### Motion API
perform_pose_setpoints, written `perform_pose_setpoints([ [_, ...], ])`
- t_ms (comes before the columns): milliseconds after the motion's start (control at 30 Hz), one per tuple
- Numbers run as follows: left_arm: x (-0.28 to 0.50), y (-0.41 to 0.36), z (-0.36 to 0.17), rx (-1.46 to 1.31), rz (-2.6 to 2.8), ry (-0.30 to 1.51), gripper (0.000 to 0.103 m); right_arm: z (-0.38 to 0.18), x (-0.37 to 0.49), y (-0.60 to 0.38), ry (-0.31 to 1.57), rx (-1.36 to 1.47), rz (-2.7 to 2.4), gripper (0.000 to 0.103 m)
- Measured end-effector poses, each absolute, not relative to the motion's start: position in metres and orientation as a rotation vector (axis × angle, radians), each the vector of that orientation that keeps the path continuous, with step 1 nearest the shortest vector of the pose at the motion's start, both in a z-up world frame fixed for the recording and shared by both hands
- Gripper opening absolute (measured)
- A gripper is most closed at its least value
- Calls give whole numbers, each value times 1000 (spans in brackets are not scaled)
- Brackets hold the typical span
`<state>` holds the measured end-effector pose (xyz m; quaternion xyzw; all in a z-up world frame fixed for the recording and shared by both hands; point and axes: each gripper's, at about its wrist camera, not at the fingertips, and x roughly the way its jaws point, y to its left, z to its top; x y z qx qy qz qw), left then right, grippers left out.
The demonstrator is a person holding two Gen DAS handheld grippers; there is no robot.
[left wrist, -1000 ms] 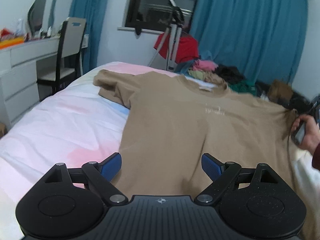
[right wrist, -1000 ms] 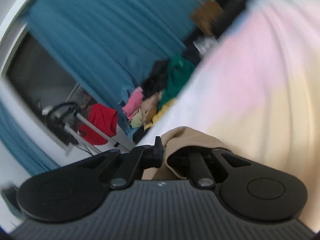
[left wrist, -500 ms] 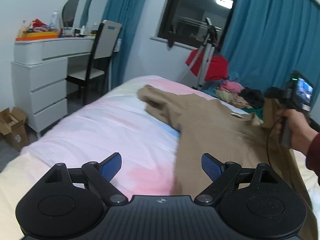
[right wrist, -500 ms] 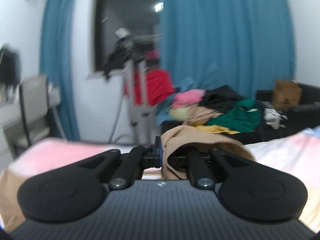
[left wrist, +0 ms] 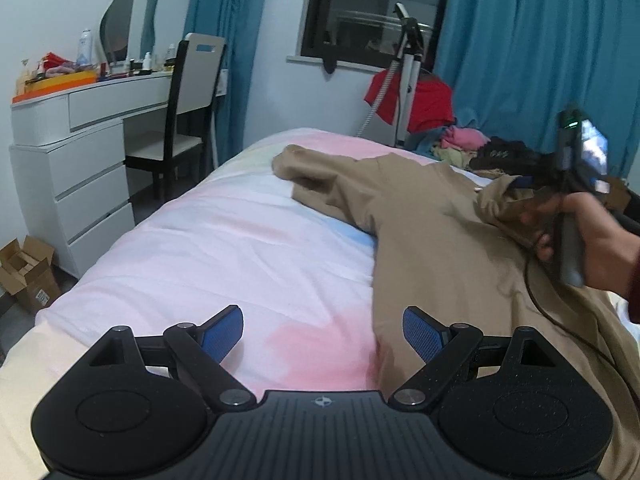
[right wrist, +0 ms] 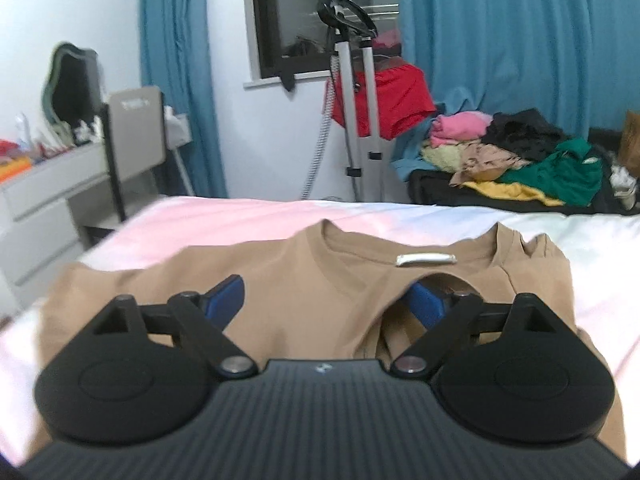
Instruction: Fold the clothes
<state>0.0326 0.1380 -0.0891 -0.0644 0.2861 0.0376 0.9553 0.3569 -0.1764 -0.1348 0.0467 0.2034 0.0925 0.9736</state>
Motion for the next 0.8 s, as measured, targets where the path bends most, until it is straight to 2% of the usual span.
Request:
perform_pose_setpoints([
  [467,-6,113,-63,-107,23,534,89,-59,93,-244,385,241,187,88],
  [800,-43,70,-55,-67,-89,538,89,-65,-33,-339,290,466,48,88],
])
